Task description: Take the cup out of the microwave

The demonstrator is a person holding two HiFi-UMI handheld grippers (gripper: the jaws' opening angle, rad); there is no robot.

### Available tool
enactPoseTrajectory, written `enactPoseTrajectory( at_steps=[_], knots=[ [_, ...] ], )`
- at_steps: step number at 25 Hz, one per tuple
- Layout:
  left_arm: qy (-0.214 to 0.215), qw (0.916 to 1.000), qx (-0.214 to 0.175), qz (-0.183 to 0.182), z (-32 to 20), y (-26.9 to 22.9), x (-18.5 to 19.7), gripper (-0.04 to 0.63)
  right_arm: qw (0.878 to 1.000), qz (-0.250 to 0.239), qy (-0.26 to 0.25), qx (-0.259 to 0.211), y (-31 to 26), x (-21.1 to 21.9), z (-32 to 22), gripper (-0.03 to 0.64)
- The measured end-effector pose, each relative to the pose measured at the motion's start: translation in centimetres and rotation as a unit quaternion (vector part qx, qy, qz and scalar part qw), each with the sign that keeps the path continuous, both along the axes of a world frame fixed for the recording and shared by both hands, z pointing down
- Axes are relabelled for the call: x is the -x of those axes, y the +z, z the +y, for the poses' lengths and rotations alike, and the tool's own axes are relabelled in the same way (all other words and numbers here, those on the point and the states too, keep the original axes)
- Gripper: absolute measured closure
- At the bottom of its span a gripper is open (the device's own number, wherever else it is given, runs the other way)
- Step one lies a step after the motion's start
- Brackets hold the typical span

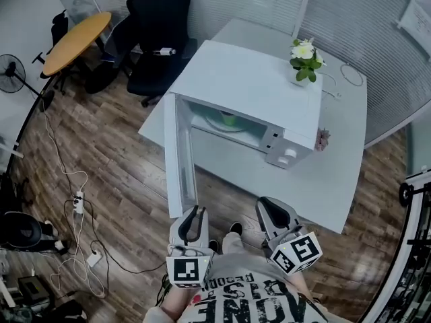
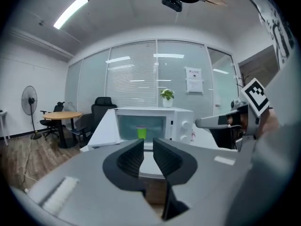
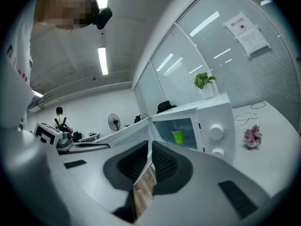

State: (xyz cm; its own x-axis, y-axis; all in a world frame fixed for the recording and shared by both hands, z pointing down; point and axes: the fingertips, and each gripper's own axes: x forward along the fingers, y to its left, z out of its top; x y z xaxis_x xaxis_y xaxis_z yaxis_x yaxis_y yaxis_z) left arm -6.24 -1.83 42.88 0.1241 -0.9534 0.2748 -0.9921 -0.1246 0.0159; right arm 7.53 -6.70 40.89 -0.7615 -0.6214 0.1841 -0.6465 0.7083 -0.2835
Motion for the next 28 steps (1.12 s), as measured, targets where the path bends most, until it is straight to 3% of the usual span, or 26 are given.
enactPoseTrajectory(
  at_steps=[4,7,13,21,28],
  knots=[
    [-0.073,0.9973,0.000,0.003,0.6,0.1,4.6,0.518,1.000,-0.002,-0.020,-0.004,-0.2,1.1,0.1,0.583],
    [-0.089,0.9960,-0.006,0.002,0.7,-0.4,5.5,0.518,1.000,-0.003,-0.025,-0.006,-0.1,1.3,0.1,0.583],
    [-0.049,0.9984,-0.025,0.009,-0.9,-1.1,2.7,0.518,1.000,0.001,-0.015,-0.010,-0.6,0.2,0.3,0.583],
    [0.003,0.9991,-0.041,0.007,-3.9,-1.4,-0.4,0.518,0.999,0.005,0.035,-0.012,-0.4,-3.5,-0.5,0.583],
    [0.025,0.9987,-0.040,0.018,-6.1,-1.4,-0.6,0.518,0.998,0.007,0.054,-0.008,-0.3,-3.6,-1.9,0.583]
  ],
)
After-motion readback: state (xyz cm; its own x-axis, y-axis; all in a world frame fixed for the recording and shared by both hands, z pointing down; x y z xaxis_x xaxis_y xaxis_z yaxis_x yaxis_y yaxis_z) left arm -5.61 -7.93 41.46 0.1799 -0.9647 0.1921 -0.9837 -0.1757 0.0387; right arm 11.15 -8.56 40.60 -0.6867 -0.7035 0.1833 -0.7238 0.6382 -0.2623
